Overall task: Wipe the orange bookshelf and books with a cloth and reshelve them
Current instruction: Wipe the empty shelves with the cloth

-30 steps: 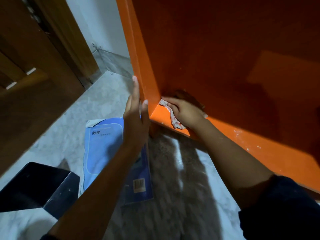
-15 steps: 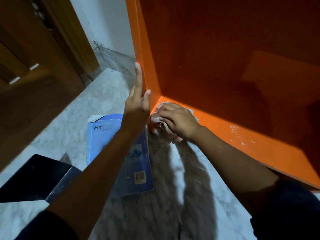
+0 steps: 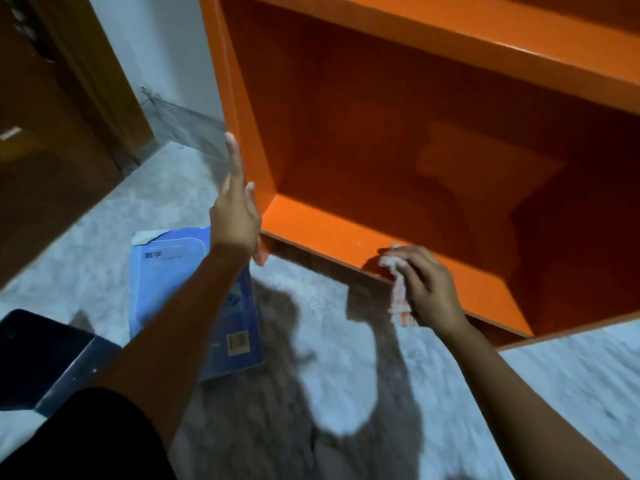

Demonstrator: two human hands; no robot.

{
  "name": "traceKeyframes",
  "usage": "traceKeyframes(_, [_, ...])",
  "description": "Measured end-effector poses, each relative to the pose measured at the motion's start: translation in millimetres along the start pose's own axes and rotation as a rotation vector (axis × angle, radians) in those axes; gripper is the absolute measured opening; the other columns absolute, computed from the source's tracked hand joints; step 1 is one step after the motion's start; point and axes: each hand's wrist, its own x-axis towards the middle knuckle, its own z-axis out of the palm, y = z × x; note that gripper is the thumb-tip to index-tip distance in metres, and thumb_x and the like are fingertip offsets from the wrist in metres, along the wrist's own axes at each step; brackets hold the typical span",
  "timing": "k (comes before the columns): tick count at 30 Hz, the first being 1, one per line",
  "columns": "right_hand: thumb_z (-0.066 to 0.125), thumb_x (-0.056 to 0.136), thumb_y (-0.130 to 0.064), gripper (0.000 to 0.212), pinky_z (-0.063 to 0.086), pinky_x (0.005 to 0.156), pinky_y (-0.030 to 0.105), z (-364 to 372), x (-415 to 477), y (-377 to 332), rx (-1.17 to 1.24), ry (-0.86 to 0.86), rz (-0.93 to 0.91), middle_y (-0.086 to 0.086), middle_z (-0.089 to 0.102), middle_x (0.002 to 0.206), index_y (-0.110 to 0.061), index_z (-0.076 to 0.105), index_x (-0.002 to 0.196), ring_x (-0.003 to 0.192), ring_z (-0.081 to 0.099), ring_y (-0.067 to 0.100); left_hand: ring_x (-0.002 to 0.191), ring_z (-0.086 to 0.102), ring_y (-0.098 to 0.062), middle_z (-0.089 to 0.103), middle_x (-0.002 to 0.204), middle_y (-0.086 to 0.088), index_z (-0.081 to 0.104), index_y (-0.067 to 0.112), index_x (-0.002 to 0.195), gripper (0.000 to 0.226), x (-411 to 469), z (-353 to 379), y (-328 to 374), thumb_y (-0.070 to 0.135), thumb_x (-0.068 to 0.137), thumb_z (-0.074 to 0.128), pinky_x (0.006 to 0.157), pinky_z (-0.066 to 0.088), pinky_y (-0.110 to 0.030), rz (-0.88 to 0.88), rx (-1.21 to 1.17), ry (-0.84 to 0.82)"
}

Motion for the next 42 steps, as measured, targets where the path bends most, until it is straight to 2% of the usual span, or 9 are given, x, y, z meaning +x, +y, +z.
traceKeyframes(2, [0.046, 0.094, -0.006, 0.025, 0.040, 0.090, 0.019, -26.5, -20.8, 13.0, -0.039, 0.181, 0.097, 0.000, 0.063, 0.102, -0.014, 0.069, 0.099, 0.107, 0.055, 0.010, 0.098, 0.055, -0.045, 0.056, 0.121, -0.019, 0.001, 0.020, 0.150, 0.062, -1.4, -1.0, 3.4, 0.014, 0.099, 0.036, 0.083, 0.042, -0.044, -0.002, 0.022, 0.011])
traceKeyframes(7, [0.047, 0.094, -0.007, 0.024, 0.037, 0.084, 0.012, -56.8, -55.0, 55.4, -0.165, 0.558, 0.398, 0.012, 0.065, 0.107, -0.009, 0.069, 0.104, 0.105, 0.058, 0.026, 0.106, 0.055, -0.037, 0.054, 0.128, -0.018, -0.002, 0.021, 0.150, 0.061, -4.3, 0.0, 10.5, 0.014, 0.101, 0.035, 0.089, 0.037, -0.040, -0.038, 0.052, 0.038])
traceKeyframes(11, [0.046, 0.091, -0.009, 0.026, 0.042, 0.084, 0.033, -39.0, -43.8, 63.0, -0.295, 0.617, 0.459, 0.013, 0.066, 0.107, -0.008, 0.068, 0.105, 0.100, 0.059, 0.029, 0.104, 0.055, -0.037, 0.054, 0.126, -0.017, 0.000, 0.019, 0.150, 0.060, -4.3, 3.1, 10.8, 0.015, 0.101, 0.034, 0.088, 0.038, -0.041, -0.051, 0.073, 0.070])
traceKeyframes(18, [0.043, 0.092, -0.016, 0.029, 0.042, 0.092, 0.040, 0.2, -18.6, 40.8, -0.336, 0.518, 0.501, 0.010, 0.065, 0.108, -0.009, 0.065, 0.108, 0.106, 0.055, 0.031, 0.104, 0.055, -0.039, 0.055, 0.125, -0.018, 0.002, 0.017, 0.150, 0.060, -3.5, 5.2, 9.9, 0.016, 0.100, 0.035, 0.091, 0.037, -0.041, -0.062, 0.096, 0.079])
traceKeyframes(21, [0.039, 0.093, -0.020, 0.033, 0.034, 0.097, 0.036, 5.2, -13.4, 42.1, -0.378, 0.454, 0.525, 0.009, 0.064, 0.115, -0.011, 0.064, 0.113, 0.114, 0.051, 0.033, 0.103, 0.055, -0.039, 0.055, 0.127, -0.017, 0.003, 0.016, 0.150, 0.059, -3.9, 4.0, 8.4, 0.016, 0.100, 0.035, 0.090, 0.038, -0.041, -0.048, 0.097, 0.079])
traceKeyframes(24, [0.032, 0.094, -0.027, 0.037, 0.029, 0.094, 0.031, 6.2, -10.1, 48.8, -0.444, 0.373, 0.530, 0.008, 0.062, 0.118, -0.014, 0.061, 0.113, 0.117, 0.047, 0.034, 0.103, 0.056, -0.037, 0.055, 0.128, -0.016, 0.004, 0.016, 0.150, 0.059, -4.9, 4.2, 8.4, 0.015, 0.100, 0.035, 0.089, 0.037, -0.038, -0.053, 0.090, 0.086])
traceKeyframes(32, [0.030, 0.102, -0.030, 0.037, 0.032, 0.093, 0.038, 3.1, 22.0, 55.9, -0.542, 0.105, 0.583, 0.017, 0.056, 0.126, -0.016, 0.055, 0.125, 0.113, 0.046, 0.038, 0.096, 0.058, -0.035, 0.054, 0.131, -0.011, 0.002, 0.019, 0.150, 0.061, -1.5, 5.7, 3.3, 0.017, 0.100, 0.035, 0.080, 0.036, -0.030, -0.052, 0.106, 0.075])
traceKeyframes(39, [0.032, 0.099, -0.038, 0.041, 0.039, 0.097, 0.039, 6.8, 37.5, 57.8, -0.578, 0.039, 0.320, 0.011, 0.059, 0.124, -0.017, 0.063, 0.115, 0.113, 0.051, 0.036, 0.094, 0.057, -0.041, 0.056, 0.123, -0.014, 0.006, 0.014, 0.150, 0.058, -1.9, 6.7, 0.8, 0.017, 0.100, 0.036, 0.083, 0.041, -0.040, 0.006, 0.107, 0.108])
traceKeyframes(42, [0.035, 0.100, -0.040, 0.038, 0.045, 0.087, 0.039, 11.3, 41.1, 54.6, -0.553, 0.009, 0.284, 0.012, 0.063, 0.116, -0.019, 0.065, 0.114, 0.107, 0.055, 0.036, 0.090, 0.057, -0.042, 0.057, 0.122, -0.014, 0.008, 0.014, 0.150, 0.058, -1.4, 7.0, -1.1, 0.019, 0.100, 0.036, 0.080, 0.043, -0.041, 0.025, 0.099, 0.116])
